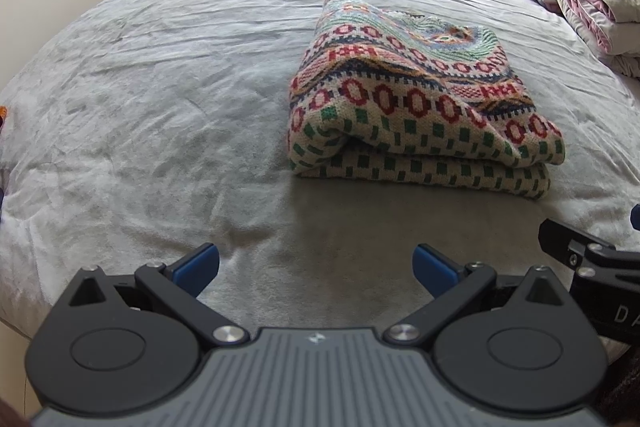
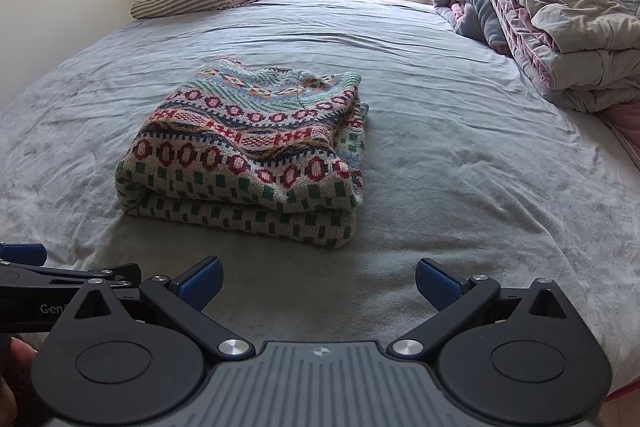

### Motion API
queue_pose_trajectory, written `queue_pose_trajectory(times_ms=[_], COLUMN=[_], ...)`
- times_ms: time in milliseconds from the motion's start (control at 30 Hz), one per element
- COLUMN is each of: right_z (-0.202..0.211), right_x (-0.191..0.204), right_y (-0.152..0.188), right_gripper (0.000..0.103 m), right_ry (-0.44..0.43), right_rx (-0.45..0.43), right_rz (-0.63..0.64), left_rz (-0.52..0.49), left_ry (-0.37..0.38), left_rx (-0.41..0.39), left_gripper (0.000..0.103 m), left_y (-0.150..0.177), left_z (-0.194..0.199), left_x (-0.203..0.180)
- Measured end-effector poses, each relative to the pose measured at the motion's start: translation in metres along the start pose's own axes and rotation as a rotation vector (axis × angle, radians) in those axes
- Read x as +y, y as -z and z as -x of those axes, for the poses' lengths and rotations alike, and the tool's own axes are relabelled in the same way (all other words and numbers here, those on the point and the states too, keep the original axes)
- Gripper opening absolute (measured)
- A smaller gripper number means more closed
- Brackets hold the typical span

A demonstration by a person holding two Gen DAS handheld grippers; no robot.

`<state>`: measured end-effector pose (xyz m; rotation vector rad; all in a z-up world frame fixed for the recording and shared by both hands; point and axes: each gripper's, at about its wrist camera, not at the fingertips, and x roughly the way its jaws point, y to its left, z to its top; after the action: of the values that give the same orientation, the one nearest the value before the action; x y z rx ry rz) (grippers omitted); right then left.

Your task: Fold small clothes

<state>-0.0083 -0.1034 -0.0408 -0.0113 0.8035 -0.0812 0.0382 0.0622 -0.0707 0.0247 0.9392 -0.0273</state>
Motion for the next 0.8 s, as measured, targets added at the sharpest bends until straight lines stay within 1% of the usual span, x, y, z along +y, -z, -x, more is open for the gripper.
queue_pose_trajectory(times_ms=[367, 800], right_z=[-0.001, -0.006], right_x=[0.001, -0.001], right_y=[0.000, 0.002], right_gripper=[0.103, 0.103], right_ry=[-0.001, 0.002], right_rx=[0.000, 0.012], right_rz=[0.000, 0.003], left_rz=[0.002, 0.003], left_ry=[0.000, 0.014], left_rx=[0.002, 0.032], left_gripper=[0.102, 0.102], left_y=[0.001, 0.001], left_z=[-0.001, -0.010], left_x=[-0.001, -0.001])
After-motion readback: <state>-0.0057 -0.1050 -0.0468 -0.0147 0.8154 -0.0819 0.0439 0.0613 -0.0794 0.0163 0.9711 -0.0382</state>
